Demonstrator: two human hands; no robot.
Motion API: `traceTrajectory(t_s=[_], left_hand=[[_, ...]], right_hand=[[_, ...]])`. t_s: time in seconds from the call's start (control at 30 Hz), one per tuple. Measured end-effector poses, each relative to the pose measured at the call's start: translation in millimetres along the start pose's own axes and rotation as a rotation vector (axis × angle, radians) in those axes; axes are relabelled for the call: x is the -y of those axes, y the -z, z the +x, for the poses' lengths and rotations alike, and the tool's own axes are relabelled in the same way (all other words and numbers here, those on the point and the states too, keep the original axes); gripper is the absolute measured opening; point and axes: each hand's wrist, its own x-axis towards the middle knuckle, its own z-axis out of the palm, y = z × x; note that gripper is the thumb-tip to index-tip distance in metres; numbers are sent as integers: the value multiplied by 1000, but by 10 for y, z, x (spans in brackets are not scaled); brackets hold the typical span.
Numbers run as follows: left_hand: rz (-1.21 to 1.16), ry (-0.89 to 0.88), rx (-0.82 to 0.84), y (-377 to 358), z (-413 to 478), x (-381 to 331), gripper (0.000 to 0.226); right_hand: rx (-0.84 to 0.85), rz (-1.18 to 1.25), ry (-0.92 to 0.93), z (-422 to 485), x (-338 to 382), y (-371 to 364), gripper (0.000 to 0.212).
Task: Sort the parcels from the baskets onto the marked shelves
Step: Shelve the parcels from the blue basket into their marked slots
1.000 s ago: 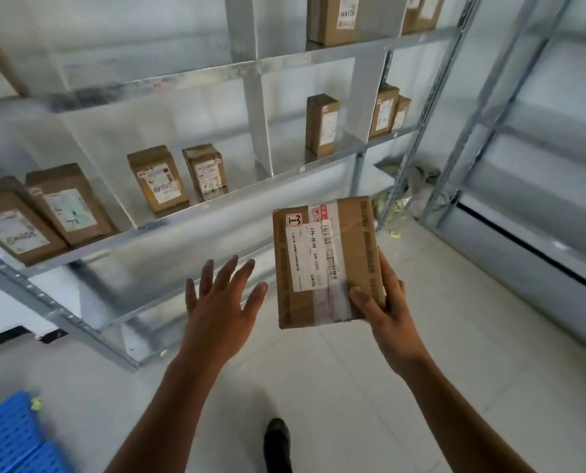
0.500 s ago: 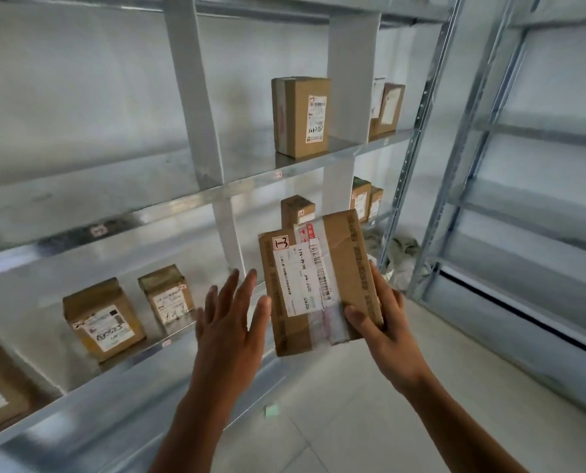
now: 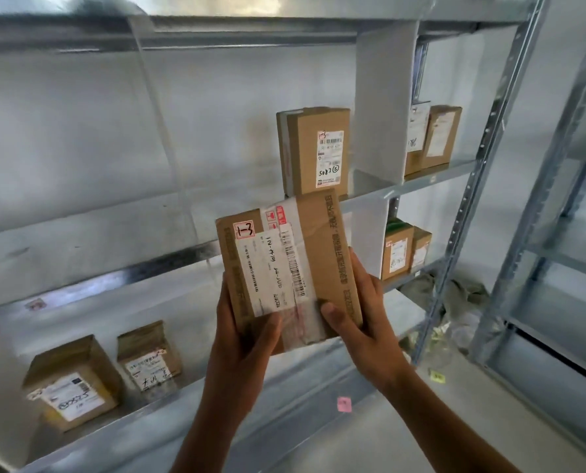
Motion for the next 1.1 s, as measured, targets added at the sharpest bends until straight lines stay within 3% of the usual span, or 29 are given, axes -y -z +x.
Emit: traceTrajectory(t_s=[0.2,0.33,0.53,0.73,0.83,0.97,1.1], left_hand=[[-78,-29,-152,-196,721,-30,73],[-53,-129,-226,-272,1276,5,69],[27,-221,-254,-177,2040,261,72],[116,-178,-243,-109,2527,612,79],[137,-120,-239,-123,2677,789,77],[175,-48,-247,-171,2793,924,77],[203,-5,-252,-226,2867,929,84]], right_hand=[[172,-67,119,997,-21,200,81],[220,-48,239,1647,-131,151,71],[247,-147,268,2399,-330,-35,64],[41,-659,244,2870,-790,-156,82],[-35,-747,270,2939,-903,-178,84],[-121,-737,245,2969,-1058,-95,73],[-396,-464,183,3108,-1148,253,92]])
